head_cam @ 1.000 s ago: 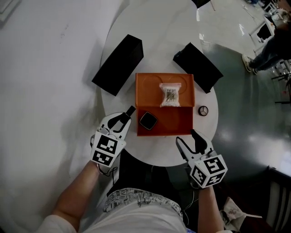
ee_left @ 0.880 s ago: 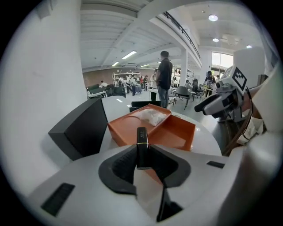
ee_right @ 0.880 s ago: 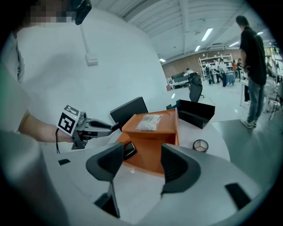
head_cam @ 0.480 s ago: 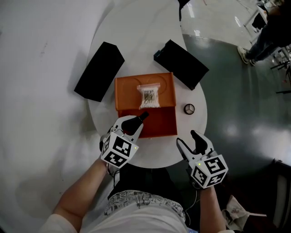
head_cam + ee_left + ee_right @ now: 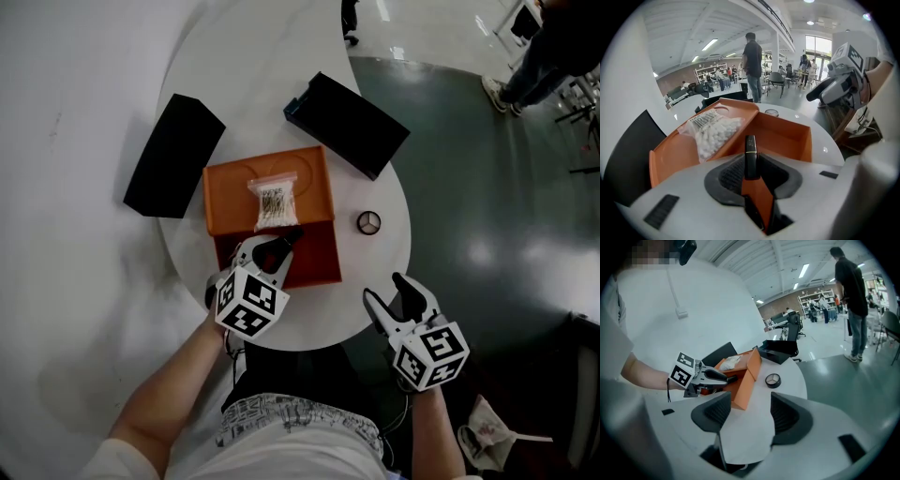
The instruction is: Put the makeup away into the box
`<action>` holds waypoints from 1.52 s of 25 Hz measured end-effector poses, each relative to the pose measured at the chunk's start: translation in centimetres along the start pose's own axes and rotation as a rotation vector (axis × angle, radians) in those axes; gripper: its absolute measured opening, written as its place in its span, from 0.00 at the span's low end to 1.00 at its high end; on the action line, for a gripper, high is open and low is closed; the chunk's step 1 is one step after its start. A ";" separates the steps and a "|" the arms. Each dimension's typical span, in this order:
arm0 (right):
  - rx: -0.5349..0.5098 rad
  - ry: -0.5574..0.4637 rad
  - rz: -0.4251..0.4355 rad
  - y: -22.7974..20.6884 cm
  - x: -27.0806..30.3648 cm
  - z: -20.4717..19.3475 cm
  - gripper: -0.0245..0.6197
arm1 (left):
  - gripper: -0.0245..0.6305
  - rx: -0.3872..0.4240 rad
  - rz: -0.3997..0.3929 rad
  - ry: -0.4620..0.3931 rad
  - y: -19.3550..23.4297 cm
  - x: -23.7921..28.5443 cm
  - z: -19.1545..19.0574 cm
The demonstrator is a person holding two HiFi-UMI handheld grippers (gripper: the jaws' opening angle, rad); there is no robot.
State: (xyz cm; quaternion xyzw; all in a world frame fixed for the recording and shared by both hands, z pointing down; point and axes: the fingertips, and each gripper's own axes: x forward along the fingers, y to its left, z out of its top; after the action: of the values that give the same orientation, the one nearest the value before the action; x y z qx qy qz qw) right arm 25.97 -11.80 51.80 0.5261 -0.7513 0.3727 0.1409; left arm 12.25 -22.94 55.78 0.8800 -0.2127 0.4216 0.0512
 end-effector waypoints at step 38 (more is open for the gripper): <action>-0.008 0.007 -0.014 -1.0 0.3 0.6 0.47 | 0.26 -0.112 -0.003 -0.010 -0.4 -0.7 1.4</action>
State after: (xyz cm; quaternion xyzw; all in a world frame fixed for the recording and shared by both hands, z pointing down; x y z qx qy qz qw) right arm 26.84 -12.58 52.00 0.5296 -0.7486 0.3703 0.1484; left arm 13.04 -22.74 54.41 0.8782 -0.2347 0.4047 0.1000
